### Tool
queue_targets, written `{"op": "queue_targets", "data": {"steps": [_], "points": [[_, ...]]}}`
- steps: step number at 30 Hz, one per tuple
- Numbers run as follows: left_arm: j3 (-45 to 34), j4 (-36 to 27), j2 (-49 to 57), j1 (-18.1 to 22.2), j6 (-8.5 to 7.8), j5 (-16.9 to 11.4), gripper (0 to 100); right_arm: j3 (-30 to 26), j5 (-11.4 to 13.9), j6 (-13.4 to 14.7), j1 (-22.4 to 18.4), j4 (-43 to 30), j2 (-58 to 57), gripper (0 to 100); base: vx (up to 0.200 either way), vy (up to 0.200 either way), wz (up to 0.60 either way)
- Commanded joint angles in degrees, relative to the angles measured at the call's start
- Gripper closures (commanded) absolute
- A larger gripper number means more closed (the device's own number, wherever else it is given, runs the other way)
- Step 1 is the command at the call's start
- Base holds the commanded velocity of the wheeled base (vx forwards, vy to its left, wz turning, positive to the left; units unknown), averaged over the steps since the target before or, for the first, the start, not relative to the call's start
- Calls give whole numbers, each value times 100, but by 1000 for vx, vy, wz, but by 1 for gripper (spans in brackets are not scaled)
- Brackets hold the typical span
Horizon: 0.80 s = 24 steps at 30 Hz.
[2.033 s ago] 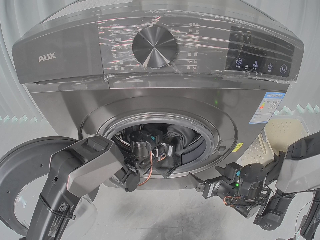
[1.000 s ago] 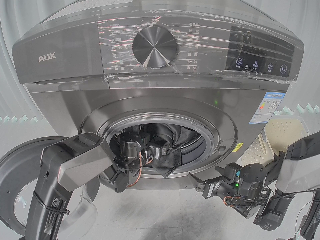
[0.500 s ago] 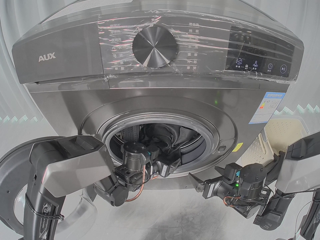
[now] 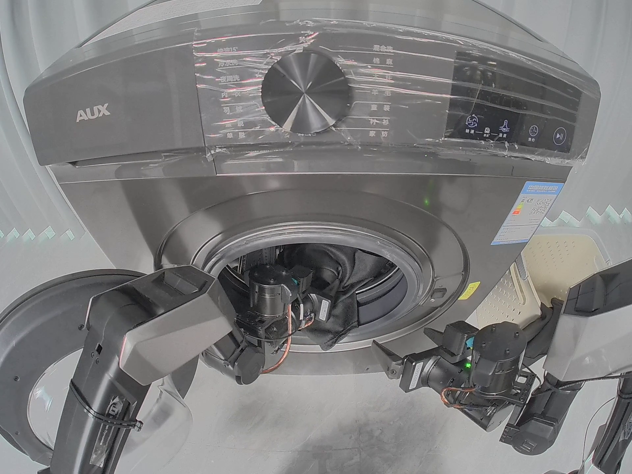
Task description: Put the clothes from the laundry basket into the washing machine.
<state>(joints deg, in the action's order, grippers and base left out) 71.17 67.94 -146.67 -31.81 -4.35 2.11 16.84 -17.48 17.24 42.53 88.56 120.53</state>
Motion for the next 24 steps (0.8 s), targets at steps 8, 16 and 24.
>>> {"op": "queue_targets", "data": {"steps": [8,16,24], "points": [[1523,44,-547,148,75,378,100,13,-1,-1,9,3,6,0,0,0,0],[1822,18,-530,359,101,413,100,13,-1,-1,1,3,6,0,0,0,0],[916,0,-2,210,92,290,0,13,-1,-1,1,3,6,0,0,0,0]]}}
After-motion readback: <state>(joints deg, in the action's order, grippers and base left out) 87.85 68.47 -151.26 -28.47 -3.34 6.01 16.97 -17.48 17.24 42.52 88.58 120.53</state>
